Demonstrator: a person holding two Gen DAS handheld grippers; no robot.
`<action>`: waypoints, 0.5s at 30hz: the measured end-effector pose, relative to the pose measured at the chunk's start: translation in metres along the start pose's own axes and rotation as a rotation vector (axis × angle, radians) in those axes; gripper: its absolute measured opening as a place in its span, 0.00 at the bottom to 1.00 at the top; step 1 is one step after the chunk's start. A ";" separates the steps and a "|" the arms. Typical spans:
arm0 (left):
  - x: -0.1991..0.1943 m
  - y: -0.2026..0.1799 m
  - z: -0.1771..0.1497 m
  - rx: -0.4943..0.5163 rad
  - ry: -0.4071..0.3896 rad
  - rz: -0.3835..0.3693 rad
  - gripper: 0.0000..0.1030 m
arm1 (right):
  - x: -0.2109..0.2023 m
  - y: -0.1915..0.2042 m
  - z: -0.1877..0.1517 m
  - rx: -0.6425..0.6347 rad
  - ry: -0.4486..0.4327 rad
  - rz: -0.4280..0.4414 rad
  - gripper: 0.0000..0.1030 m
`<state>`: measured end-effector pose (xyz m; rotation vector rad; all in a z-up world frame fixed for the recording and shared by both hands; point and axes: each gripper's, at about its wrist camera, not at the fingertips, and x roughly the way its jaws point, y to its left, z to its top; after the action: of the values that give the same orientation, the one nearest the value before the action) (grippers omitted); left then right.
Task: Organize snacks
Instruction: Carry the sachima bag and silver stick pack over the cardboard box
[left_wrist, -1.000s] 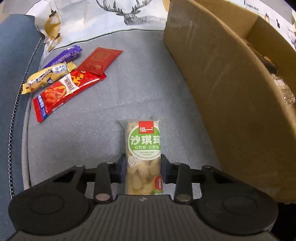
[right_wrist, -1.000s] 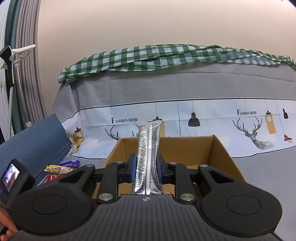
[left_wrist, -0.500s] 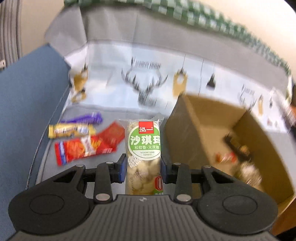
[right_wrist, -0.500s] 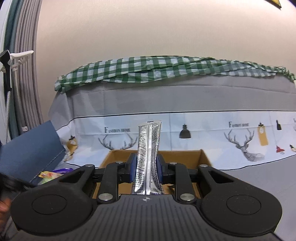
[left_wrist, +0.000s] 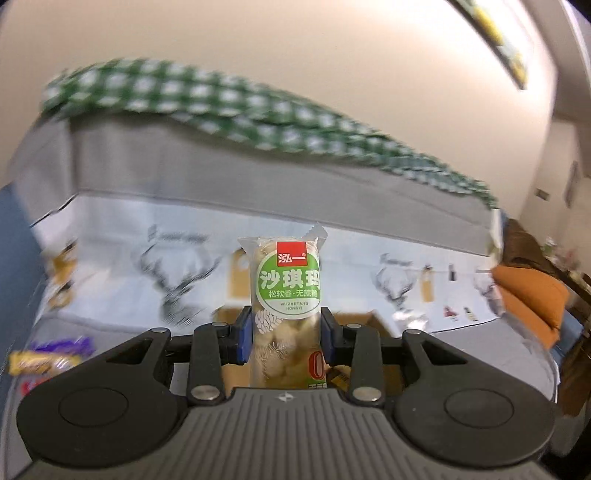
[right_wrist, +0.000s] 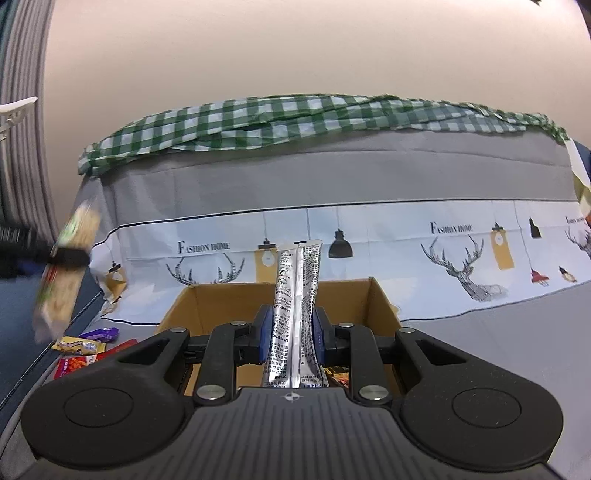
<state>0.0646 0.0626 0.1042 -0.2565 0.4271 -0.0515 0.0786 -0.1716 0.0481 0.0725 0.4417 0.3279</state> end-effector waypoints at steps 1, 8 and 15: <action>0.004 -0.007 -0.001 0.015 -0.013 -0.011 0.38 | 0.001 -0.001 0.000 0.006 0.003 -0.008 0.23; 0.031 -0.027 -0.028 0.049 0.052 -0.075 0.38 | 0.008 -0.005 -0.002 0.012 0.029 -0.046 0.23; 0.048 -0.027 -0.048 0.092 0.051 -0.137 0.38 | 0.021 -0.006 -0.002 0.040 0.058 -0.072 0.23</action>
<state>0.0881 0.0197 0.0495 -0.1941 0.4559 -0.2117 0.0972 -0.1706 0.0366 0.0864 0.5076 0.2507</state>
